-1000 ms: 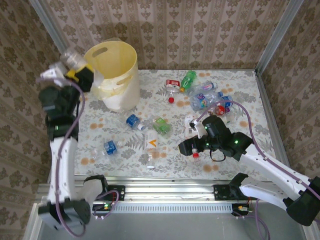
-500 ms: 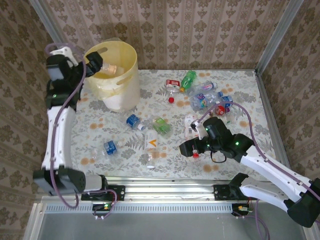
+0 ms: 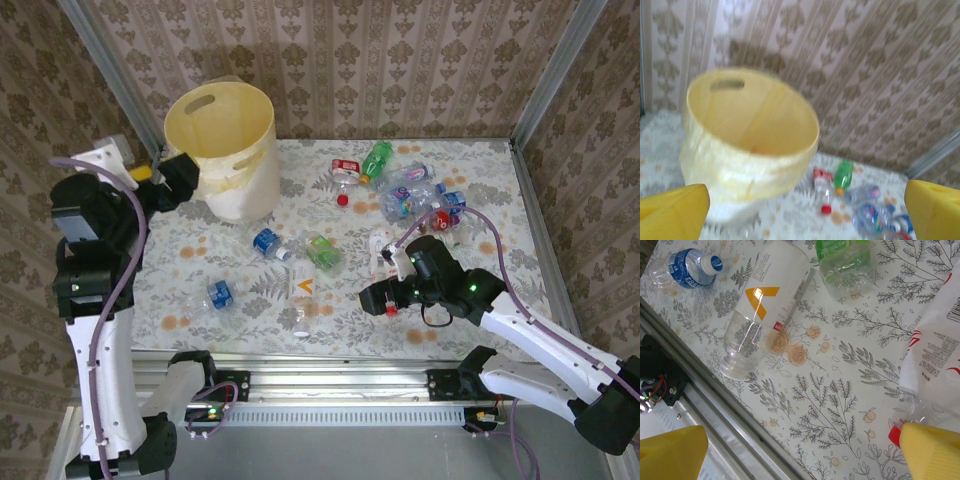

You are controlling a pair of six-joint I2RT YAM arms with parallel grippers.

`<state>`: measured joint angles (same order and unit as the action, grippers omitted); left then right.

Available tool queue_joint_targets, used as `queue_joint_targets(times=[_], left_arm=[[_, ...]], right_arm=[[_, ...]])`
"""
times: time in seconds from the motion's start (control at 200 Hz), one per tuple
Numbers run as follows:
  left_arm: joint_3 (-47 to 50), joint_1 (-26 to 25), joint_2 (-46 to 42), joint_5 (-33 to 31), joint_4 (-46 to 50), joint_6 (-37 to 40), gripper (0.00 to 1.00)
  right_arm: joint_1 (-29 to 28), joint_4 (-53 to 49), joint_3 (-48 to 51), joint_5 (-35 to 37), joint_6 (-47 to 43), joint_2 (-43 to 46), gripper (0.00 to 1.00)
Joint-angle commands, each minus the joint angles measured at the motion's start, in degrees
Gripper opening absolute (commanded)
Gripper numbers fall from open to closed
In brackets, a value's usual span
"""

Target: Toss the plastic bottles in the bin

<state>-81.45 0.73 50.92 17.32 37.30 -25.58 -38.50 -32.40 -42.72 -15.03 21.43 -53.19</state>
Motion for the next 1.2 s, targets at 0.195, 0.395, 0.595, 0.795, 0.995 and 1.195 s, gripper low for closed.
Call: queue_joint_targets(times=[0.195,0.395,0.595,0.795,0.995,1.195], left_arm=[[10.25,-2.75,-5.51,-3.14,19.02,1.65,1.00],[16.14,-2.75,-7.97,1.49,19.67,-2.01,1.00],[21.85,-1.89,-8.92,2.72,18.31,-8.16,1.00],[27.12,-0.52,-10.42,3.78,15.12,-14.12,1.00],[31.93,2.81,-12.99,5.20,12.86,-20.07,1.00],[40.23,7.64,-16.29,8.25,9.04,-32.61,1.00]], right_arm=[[0.18,0.08,0.53,-0.75,0.29,0.35,1.00],[0.22,0.58,0.44,-1.23,0.53,-0.03,1.00],[0.18,-0.03,0.97,-1.15,0.55,0.73,1.00],[0.18,-0.64,1.54,-0.73,0.63,2.10,1.00],[0.19,-0.64,2.11,-0.35,0.79,2.63,1.00],[0.18,-0.20,2.53,-0.45,0.92,2.50,1.00]])
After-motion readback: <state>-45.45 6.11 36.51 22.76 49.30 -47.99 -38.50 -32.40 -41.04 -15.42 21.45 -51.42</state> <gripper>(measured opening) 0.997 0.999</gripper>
